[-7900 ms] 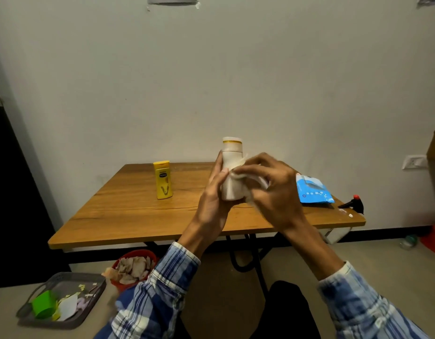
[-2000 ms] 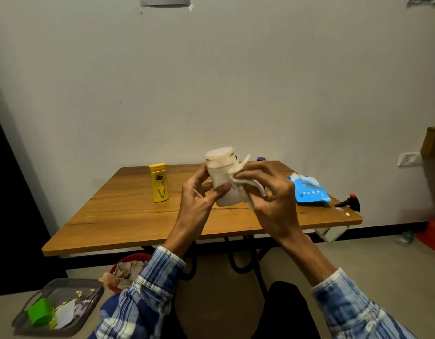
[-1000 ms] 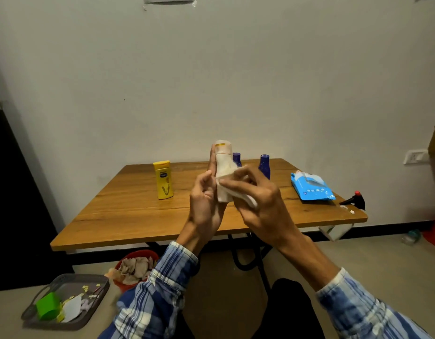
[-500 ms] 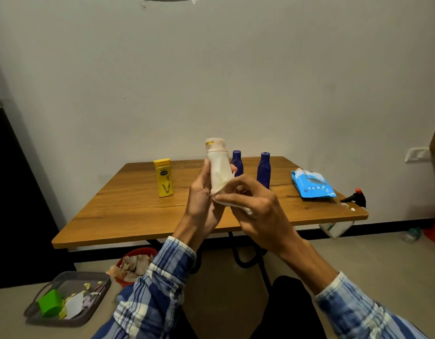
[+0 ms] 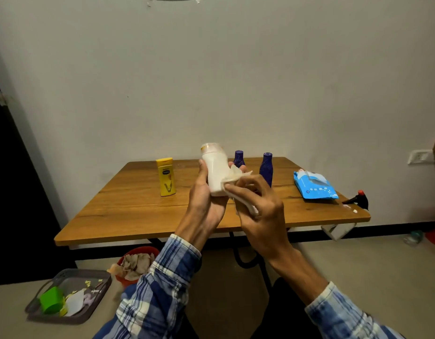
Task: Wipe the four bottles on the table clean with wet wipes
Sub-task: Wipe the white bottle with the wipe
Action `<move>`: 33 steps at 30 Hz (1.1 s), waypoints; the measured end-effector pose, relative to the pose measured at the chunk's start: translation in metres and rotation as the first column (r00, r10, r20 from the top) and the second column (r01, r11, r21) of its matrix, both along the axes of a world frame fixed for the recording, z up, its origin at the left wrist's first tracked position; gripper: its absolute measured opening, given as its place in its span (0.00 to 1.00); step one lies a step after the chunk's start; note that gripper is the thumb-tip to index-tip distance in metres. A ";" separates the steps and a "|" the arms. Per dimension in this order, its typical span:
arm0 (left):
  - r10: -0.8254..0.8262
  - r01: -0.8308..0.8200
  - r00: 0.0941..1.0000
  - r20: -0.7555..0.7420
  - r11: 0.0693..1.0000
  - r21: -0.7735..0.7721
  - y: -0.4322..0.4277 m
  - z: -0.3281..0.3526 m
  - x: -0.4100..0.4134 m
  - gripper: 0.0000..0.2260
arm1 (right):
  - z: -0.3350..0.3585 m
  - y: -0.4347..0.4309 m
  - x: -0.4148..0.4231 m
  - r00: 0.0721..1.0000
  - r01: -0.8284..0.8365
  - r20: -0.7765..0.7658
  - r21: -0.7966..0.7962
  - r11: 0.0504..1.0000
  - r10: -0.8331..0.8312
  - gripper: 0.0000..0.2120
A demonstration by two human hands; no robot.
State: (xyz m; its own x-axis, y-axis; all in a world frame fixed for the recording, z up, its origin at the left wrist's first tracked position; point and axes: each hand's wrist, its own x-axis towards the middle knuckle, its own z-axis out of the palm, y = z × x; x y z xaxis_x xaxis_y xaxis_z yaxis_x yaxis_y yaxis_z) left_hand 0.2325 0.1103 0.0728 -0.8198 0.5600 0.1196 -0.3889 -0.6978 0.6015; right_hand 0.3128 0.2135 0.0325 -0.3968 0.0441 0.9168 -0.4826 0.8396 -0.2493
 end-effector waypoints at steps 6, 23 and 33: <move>-0.107 0.094 0.983 0.149 0.992 0.088 0.007 0.002 0.006 0.27 | -0.006 -0.009 -0.010 0.983 0.130 -0.151 0.195 0.972 -0.101 0.09; 0.160 -0.166 0.961 -0.225 0.986 -0.010 0.005 -0.002 0.001 0.35 | 0.024 0.012 0.009 0.994 -0.093 -0.075 -0.124 0.988 0.084 0.11; 0.168 -0.220 0.911 -0.377 0.970 -0.101 0.013 -0.009 0.001 0.14 | 0.061 0.019 -0.009 0.999 0.026 0.043 0.131 0.991 -0.031 0.15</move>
